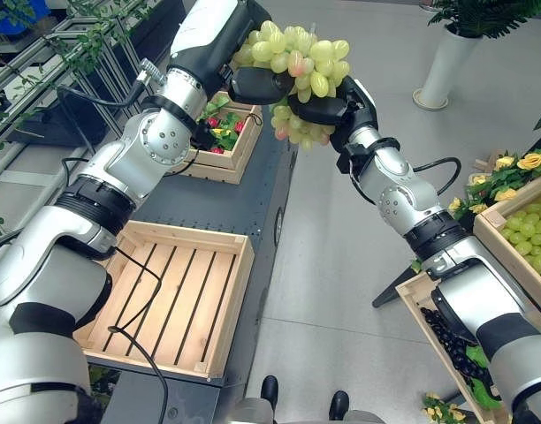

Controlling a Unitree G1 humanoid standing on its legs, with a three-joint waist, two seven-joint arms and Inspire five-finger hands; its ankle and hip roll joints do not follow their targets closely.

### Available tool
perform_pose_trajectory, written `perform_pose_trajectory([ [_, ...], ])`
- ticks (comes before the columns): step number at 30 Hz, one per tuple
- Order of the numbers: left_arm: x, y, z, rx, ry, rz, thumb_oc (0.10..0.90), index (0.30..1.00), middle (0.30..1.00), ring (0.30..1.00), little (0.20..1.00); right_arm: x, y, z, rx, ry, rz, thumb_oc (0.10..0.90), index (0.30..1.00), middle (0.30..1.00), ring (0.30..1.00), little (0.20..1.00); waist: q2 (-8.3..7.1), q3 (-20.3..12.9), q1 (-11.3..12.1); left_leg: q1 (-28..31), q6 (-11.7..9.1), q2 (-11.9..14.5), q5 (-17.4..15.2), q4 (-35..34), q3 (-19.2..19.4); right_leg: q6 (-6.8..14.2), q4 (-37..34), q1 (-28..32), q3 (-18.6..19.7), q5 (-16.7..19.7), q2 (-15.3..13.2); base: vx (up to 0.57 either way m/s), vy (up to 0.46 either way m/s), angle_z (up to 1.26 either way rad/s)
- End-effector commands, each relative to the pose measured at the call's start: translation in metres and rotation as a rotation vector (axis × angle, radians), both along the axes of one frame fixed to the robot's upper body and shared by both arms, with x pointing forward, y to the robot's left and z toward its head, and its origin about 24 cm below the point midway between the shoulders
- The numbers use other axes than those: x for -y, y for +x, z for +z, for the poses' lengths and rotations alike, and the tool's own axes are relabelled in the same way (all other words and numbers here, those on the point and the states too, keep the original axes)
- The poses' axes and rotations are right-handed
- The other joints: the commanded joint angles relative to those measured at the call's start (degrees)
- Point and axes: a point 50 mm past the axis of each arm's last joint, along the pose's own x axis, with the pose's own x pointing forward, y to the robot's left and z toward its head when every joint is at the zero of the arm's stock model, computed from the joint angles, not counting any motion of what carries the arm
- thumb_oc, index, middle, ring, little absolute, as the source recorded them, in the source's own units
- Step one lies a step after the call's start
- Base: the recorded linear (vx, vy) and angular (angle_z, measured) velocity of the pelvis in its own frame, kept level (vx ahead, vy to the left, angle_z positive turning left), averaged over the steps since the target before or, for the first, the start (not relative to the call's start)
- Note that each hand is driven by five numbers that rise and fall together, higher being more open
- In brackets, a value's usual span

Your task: Pick up the fruits from the basket on one side to the basket on the other side

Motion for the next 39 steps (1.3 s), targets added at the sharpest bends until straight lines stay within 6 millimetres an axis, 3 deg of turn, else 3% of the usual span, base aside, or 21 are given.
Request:
perform_pose_trajectory([
  [1,-0.016,0.007,0.022,0.082,-0.177,0.069,0.4,0.3,0.3,0.3,0.3,-0.001,-0.013,0.032,0.227,0.185,0.001,0.4,0.3,0.3,0.3,0.3,0.73,-15.4,0.6,-0.1,-1.2,-3.4,-4.6,-0.4,-2.1,-2.4,0.1,-0.6,1.3,-1.3,1.6,0.0,0.0,0.0],
  [2,-0.021,0.008,0.019,0.079,-0.181,0.094,0.4,0.3,0.3,0.3,0.3,0.001,-0.015,0.033,0.243,0.18,-0.008,0.4,0.3,0.3,0.3,0.3,0.74,-15.3,0.4,0.0,-1.2,-3.4,-4.6,-0.4,-1.9,-2.4,0.1,-0.6,1.5,-1.2,1.7,0.0,0.0,0.0],
  [3,-0.026,0.01,0.016,0.07,-0.186,0.123,0.5,0.451,0.451,0.451,0.451,0.003,-0.016,0.034,0.266,0.165,-0.025,0.4,0.3,0.3,0.3,0.3,0.74,-15.3,0.2,0.0,-1.2,-3.3,-4.7,-0.4,-1.7,-2.3,0.1,-0.6,1.6,-1.2,1.8,0.0,0.0,0.0],
  [4,-0.03,0.011,0.013,0.053,-0.195,0.139,0.773,0.86,0.86,0.86,0.86,0.004,-0.018,0.035,0.281,0.151,-0.036,0.4,0.3,0.3,0.3,0.3,0.73,-15.2,0.0,0.1,-1.2,-3.3,-4.7,-0.4,-1.6,-2.3,0.1,-0.7,1.8,-1.2,1.8,0.0,0.0,0.0],
  [5,-0.034,0.011,0.011,0.044,-0.203,0.157,0.8,0.9,0.9,0.9,0.9,0.006,-0.019,0.036,0.299,0.13,-0.054,0.4,0.3,0.3,0.3,0.3,0.72,-15.1,-0.2,0.1,-1.2,-3.3,-4.8,-0.4,-1.4,-2.3,0.1,-0.7,2.0,-1.2,1.9,0.0,0.0,0.0],
  [13,-0.08,0.01,-0.026,-0.035,-0.254,0.334,0.8,0.9,0.9,0.9,0.9,0.034,-0.027,0.027,0.372,-0.051,-0.169,0.4,0.3,0.3,0.3,0.3,0.38,-14.3,-2.3,0.7,-1.2,-2.7,-5.3,-0.4,0.9,-2.3,0.1,-1.0,4.4,-1.1,2.4,0.0,0.019,-0.08],
  [20,-0.101,0.002,-0.058,-0.094,-0.283,0.387,0.8,0.9,0.9,0.9,0.9,0.063,-0.03,0.007,0.338,-0.179,-0.224,0.4,0.3,0.3,0.3,0.3,-0.13,-13.7,-4.1,1.4,-1.0,-2.3,-5.8,-0.4,2.8,-2.2,0.1,-1.3,6.9,-0.8,2.8,0.01,0.036,-0.19],
  [23,-0.108,-0.007,-0.077,-0.113,-0.31,0.373,0.8,0.9,0.9,0.9,0.9,0.09,-0.036,-0.009,0.298,-0.261,-0.252,0.4,0.3,0.3,0.3,0.3,-0.64,-13.2,-5.4,1.9,-0.9,-2.1,-6.1,-0.4,4.2,-1.9,0.1,-1.4,8.3,-0.4,3.0,0.02,0.05,-0.19],
  [27,-0.107,-0.013,-0.088,-0.128,-0.351,0.335,0.8,0.9,0.9,0.9,0.9,0.107,-0.042,-0.019,0.259,-0.288,-0.257,0.4,0.3,0.3,0.3,0.3,-1.03,-12.7,-6.4,2.4,-0.7,-2.0,-6.4,-0.4,5.3,-1.8,0.1,-1.4,9.4,-0.1,3.1,0.02,0.037,-0.2],
  [33,-0.089,-0.025,-0.133,-0.256,-0.497,0.192,0.8,0.9,0.9,0.9,0.9,0.12,-0.061,-0.039,0.203,-0.246,-0.199,0.4,0.3,0.3,0.3,0.3,-1.69,-11.7,-8.7,3.0,-0.3,-1.7,-6.9,-0.4,7.3,-1.4,0.1,-1.9,11.7,0.7,3.3,0.01,0.031,-0.24],
  [34,-0.089,-0.025,-0.133,-0.257,-0.497,0.192,0.8,0.9,0.9,0.9,0.9,0.12,-0.061,-0.039,0.202,-0.247,-0.199,0.4,0.3,0.3,0.3,0.3,-1.67,-11.8,-8.6,3.0,-0.3,-1.6,-6.9,-0.4,7.3,-1.4,0.1,-1.9,11.7,0.7,3.4,0.02,0.048,-0.23],
  [35,-0.087,-0.031,-0.155,-0.322,-0.599,0.161,0.8,0.9,0.9,0.9,0.9,0.122,-0.068,-0.048,0.176,-0.216,-0.162,0.4,0.3,0.3,0.3,0.3,-1.9,-11.4,-9.4,3.1,-0.1,-1.6,-7.0,-0.4,7.8,-1.3,0.1,-2.2,12.5,0.9,3.5,0.01,0.038,-0.22],
  [36,-0.086,-0.032,-0.159,-0.34,-0.628,0.151,0.8,0.9,0.9,0.9,0.9,0.123,-0.07,-0.05,0.17,-0.208,-0.156,0.4,0.3,0.3,0.3,0.3,-1.92,-11.4,-9.5,3.2,-0.1,-1.6,-7.1,-0.4,7.9,-1.3,0.1,-2.2,12.7,1.0,3.5,0.01,0.062,-0.29],
  [39,-0.069,-0.043,-0.204,-0.46,-0.838,0.108,0.8,0.9,0.9,0.9,0.9,0.124,-0.082,-0.061,0.13,-0.138,-0.067,0.4,0.3,0.3,0.3,0.3,-2.5,-10.8,-11.1,3.6,0.2,-1.4,-7.5,-0.4,9.4,-1.1,0.1,-2.6,14.2,1.3,3.8,0.01,0.048,-0.32],
])
